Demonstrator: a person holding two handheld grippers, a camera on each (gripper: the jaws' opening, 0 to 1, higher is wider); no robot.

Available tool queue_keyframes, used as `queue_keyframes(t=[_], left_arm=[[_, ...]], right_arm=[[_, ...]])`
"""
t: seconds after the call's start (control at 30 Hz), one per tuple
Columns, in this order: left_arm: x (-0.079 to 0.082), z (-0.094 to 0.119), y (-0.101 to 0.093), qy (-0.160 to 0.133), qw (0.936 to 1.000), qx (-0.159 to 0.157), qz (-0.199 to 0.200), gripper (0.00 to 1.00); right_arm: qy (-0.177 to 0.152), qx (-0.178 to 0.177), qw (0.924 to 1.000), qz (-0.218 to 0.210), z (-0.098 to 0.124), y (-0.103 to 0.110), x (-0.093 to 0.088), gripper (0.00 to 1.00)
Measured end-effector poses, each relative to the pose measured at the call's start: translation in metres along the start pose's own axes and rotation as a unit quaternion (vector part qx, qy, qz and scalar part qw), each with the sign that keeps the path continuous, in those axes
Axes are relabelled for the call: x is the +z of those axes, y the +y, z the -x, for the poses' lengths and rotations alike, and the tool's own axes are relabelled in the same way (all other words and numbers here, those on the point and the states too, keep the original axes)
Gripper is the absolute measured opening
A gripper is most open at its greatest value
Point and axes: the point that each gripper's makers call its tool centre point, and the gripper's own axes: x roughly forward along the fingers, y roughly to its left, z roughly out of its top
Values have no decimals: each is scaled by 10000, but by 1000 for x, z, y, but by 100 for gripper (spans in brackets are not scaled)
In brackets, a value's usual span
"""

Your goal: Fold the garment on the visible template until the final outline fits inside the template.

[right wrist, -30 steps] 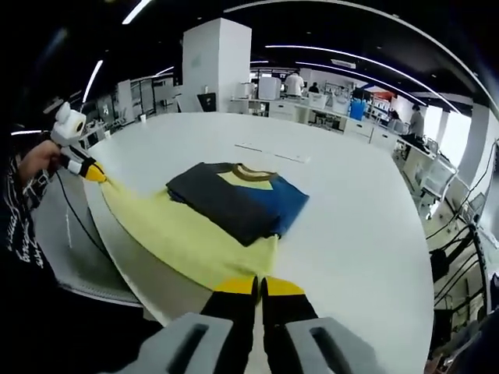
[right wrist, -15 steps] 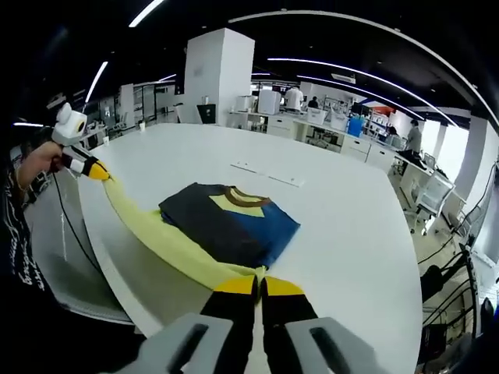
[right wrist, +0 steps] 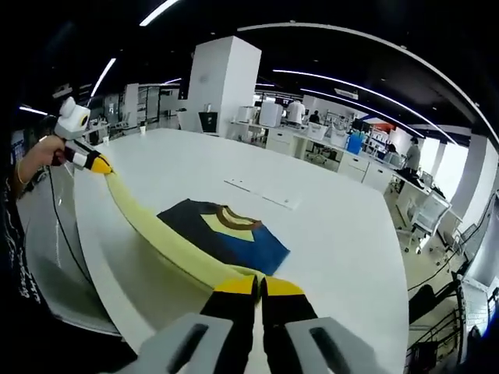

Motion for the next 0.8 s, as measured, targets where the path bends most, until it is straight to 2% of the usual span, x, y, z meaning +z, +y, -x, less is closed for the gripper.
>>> queue_keyframes(t=[0.13,0.47,0.8], left_arm=[[11,-3,3,-82,9999,69,-64,0],[38,-14,15,-433,9986,262,145,0],[71,-37,32,-790,9954,476,269,0]], right_arm=[[-73,-31,10000,44,-5,-5,9,0],[-250,-146,9995,95,-17,-21,27,0],[-355,-317,9986,211,-40,-39,45,0]])
